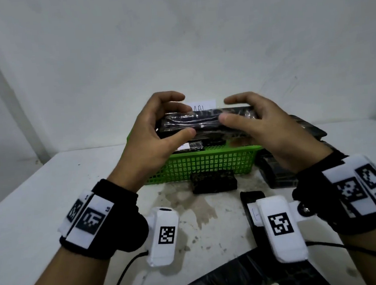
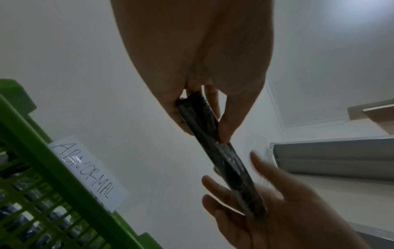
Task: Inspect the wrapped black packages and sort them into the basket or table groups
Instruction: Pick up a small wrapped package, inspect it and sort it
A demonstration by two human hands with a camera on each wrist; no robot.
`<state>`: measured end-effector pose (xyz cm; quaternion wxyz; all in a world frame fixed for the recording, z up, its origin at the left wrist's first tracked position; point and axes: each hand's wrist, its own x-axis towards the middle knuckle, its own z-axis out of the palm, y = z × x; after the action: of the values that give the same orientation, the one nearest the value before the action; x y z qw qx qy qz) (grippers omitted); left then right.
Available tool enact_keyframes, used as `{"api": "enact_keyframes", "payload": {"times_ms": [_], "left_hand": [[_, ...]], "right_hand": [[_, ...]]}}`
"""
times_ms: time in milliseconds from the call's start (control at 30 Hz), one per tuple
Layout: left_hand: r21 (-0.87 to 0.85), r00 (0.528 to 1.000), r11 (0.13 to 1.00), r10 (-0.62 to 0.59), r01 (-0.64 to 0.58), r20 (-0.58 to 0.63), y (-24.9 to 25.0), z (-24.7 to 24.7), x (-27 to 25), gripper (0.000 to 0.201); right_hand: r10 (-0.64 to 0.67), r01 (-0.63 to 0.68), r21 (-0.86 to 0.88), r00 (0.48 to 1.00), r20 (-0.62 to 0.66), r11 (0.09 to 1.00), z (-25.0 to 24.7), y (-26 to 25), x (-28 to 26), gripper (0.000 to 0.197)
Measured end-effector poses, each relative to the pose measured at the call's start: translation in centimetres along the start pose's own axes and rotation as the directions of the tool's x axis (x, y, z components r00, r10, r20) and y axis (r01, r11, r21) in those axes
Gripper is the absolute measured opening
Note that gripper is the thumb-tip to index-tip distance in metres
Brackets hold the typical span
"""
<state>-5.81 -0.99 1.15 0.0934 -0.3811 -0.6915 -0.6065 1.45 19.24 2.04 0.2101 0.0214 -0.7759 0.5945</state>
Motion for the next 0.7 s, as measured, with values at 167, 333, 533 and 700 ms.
{"api": "enact_keyframes", "payload": {"times_ms": [167, 333, 533, 700], "left_hand": [[-0.077, 0.991, 0.990, -0.124, 0.120, -0.057, -0.5, 0.3, 0.1, 0.036], [-0.077, 0.985, 0.983, -0.170, 0.168, -0.022, -0.4, 0.8, -0.2, 0.024], [-0.004, 0.986, 0.991, -0.133, 0.134, -0.098, -1.0, 1.8, -0.1, 0.020], [-0.049, 0.985, 0.984, -0.174, 0.173, -0.019, -0.3, 1.2, -0.4, 0.019]], "right_hand": [[-0.066, 0.065, 0.149, 0.998, 0.005, 0.987, -0.3, -0.2, 0.1, 0.029], [-0.145, 0.145, -0.007, 0.988, -0.050, 0.989, 0.0, 0.5, 0.3, 0.036], [-0.212, 0.188, -0.151, 0.963, -0.164, 0.970, 0.5, 1.0, 0.7, 0.030], [-0.214, 0.184, -0.237, 0.971, -0.107, 0.954, 0.0, 1.5, 0.7, 0.030]]}}
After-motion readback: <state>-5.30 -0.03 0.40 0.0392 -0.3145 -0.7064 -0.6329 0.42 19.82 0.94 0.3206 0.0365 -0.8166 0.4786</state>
